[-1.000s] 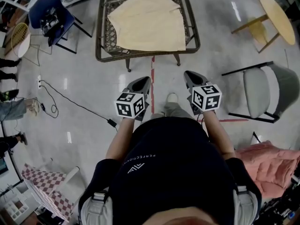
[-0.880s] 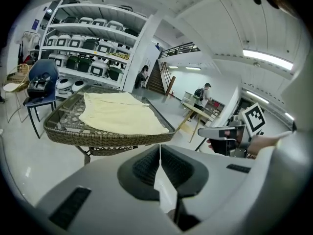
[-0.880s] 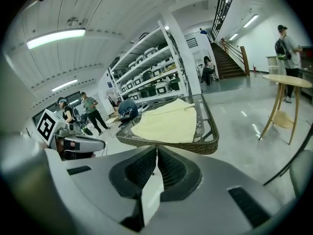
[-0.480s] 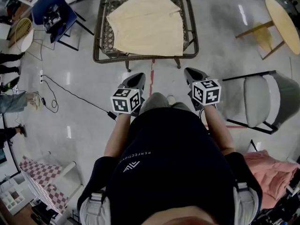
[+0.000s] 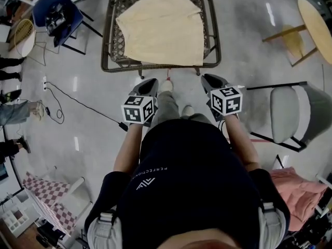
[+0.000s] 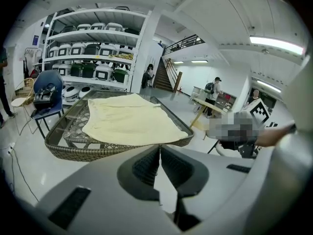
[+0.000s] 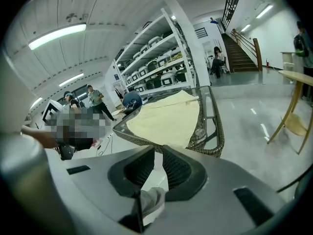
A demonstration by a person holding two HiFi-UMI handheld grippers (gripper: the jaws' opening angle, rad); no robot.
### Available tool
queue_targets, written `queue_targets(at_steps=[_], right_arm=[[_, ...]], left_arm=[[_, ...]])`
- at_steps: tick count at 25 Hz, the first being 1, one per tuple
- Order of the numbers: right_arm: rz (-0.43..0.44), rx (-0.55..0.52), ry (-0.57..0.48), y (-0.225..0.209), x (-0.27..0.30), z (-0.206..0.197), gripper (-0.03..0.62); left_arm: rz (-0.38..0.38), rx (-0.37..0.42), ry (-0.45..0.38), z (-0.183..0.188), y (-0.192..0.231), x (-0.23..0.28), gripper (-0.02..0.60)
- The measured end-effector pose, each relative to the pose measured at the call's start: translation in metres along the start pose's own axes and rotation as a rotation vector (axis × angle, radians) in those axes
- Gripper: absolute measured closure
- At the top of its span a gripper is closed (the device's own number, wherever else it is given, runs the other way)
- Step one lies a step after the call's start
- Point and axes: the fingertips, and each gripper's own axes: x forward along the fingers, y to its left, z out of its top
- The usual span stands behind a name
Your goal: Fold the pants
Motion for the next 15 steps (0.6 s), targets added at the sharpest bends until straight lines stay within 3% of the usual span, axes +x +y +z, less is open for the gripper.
queue_targets(at_steps=[5, 7, 15], right_arm=[[-0.028, 0.025, 0.017, -0.013, 0.019, 0.006, 0.532], [-0.034, 0.023, 0.031, -0.014, 0.028, 0.009, 0.463], [-0.098, 0.064, 0.077, -0.034, 0.059, 0.014, 0.441]], left_arm=[[-0.009, 0.026, 0.02, 0.007, 0.013, 0.014, 0.565], [-0.01, 0.026, 0.026, 0.01, 0.023, 0.017, 0.564], [-0.005, 0.023, 0.069, 0.025, 0.062, 0.043, 0.545]])
